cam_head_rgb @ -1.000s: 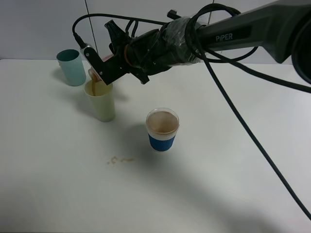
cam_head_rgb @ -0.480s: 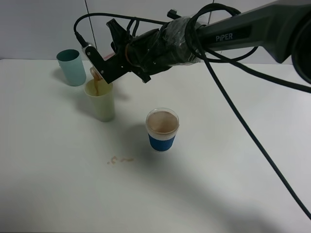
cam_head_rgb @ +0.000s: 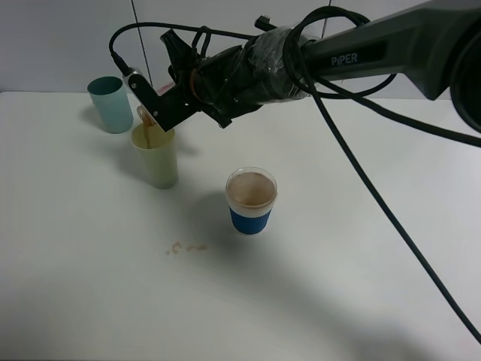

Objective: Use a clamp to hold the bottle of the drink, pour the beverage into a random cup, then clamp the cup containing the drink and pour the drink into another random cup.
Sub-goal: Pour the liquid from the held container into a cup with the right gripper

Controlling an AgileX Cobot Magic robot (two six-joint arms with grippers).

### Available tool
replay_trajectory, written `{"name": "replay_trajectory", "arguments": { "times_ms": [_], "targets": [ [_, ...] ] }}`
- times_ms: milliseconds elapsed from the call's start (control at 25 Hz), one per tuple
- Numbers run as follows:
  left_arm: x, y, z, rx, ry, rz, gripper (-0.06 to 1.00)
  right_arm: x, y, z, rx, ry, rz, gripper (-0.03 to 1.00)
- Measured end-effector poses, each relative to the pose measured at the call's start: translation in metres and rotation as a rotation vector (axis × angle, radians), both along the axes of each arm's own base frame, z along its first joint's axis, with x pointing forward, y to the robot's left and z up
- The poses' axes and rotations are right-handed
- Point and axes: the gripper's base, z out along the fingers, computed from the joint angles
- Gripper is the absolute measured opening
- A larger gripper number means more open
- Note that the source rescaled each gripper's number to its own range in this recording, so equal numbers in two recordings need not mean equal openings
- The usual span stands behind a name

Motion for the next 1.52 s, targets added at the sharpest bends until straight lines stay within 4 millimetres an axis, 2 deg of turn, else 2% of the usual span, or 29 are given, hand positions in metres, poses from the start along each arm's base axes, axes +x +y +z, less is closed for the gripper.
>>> {"name": "replay_trajectory", "arguments": {
  "times_ms": [1520],
  "targets": [
    [0.0, 0.0, 0.0, 0.0, 0.0, 0.0, 0.75, -0.0043, 0.0043, 0.0039, -0.064, -0.083, -0.01, 0.0]
  ]
}}
